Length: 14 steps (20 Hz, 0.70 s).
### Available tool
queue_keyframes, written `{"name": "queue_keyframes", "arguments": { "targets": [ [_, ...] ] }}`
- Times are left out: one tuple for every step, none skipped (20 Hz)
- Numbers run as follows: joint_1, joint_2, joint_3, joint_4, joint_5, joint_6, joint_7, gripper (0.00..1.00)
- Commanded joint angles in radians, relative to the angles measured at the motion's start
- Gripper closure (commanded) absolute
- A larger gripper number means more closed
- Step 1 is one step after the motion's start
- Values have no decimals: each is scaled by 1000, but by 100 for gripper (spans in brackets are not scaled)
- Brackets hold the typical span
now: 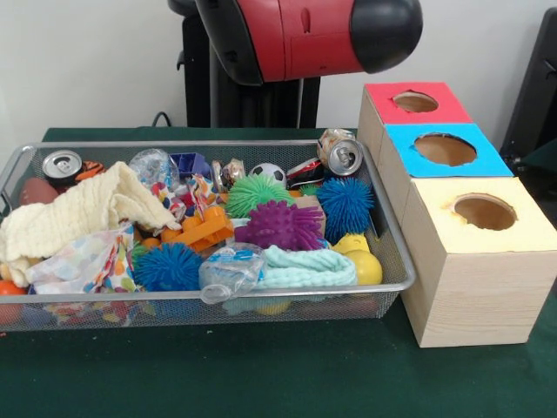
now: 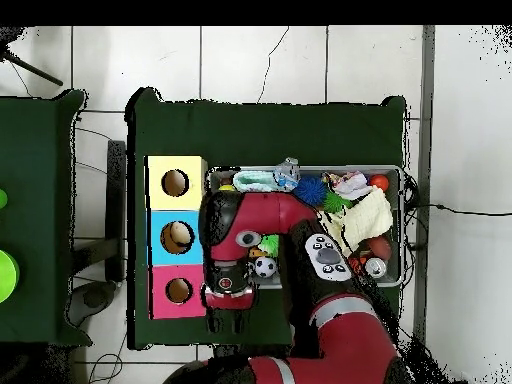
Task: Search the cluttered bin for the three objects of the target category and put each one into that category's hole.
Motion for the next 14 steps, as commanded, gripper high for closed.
{"name": "queue_keyframes", "arguments": {
  "targets": [
    [-9,-7,-24,48,-30,-164,82,0],
    [-7,-12,-26,51,-24,-161,86,0],
    [-6,-14,-29,57,-15,-165,89,0],
    [-7,-18,-30,67,-5,-176,92,0],
    [-5,-19,-32,75,5,-182,97,0],
    [-5,-20,-34,79,10,-185,97,0],
    [-3,-19,-35,80,14,-185,98,0],
    [-3,-24,-38,83,14,-183,96,0],
    [-2,-23,-39,83,15,-188,96,0],
    [-2,-20,-40,85,16,-198,96,0],
    [0,-18,-41,84,16,-204,96,0],
    [2,-17,-43,84,16,-203,97,0],
    [3,-17,-44,84,18,-200,98,0],
    [4,-16,-45,84,20,-198,99,0]
  ]
}}
